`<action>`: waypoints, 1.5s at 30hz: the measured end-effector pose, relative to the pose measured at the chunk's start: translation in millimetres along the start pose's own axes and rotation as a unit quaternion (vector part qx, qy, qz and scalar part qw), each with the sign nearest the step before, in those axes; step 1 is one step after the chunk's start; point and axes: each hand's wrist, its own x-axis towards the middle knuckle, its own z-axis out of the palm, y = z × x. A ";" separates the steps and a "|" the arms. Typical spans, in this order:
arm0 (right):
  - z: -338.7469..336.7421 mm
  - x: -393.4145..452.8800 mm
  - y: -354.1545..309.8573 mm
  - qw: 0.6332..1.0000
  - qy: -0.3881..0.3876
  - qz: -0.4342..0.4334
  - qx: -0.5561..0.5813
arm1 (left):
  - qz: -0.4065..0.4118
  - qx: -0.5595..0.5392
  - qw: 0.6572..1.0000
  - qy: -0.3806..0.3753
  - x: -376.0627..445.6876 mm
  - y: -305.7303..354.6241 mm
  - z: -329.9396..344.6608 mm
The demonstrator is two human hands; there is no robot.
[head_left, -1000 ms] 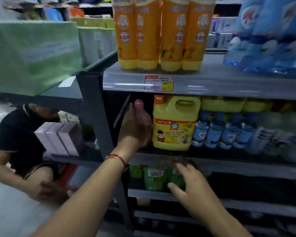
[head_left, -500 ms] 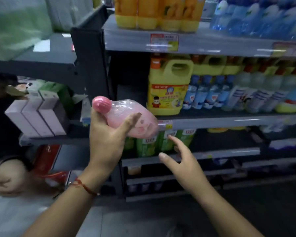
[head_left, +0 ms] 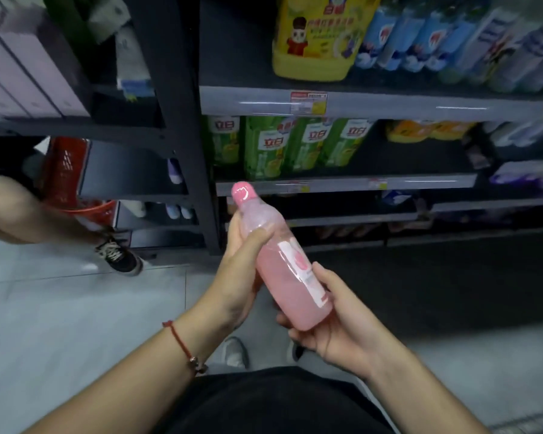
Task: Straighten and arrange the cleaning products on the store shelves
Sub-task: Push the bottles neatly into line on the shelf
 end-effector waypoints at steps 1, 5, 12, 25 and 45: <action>-6.7 0.6 0.5 1.000 -0.003 0.011 0.010 | 0.026 0.072 0.997 -0.016 -3.1 3.7 6.8; -16.5 1.9 -3.3 0.995 -0.004 0.007 0.099 | 0.100 0.395 0.908 -0.101 -11.9 18.5 52.4; -75.1 0.0 -4.3 0.960 0.035 -0.029 0.277 | 0.160 0.628 0.731 -0.214 -5.1 -20.1 136.7; -349.0 -137.8 -46.4 0.905 0.287 -0.280 0.142 | -0.174 0.343 0.869 -0.310 38.2 -161.3 331.7; -542.1 -246.8 -95.6 0.812 0.312 -0.283 0.405 | -0.157 0.415 0.655 -0.611 75.5 -263.0 619.2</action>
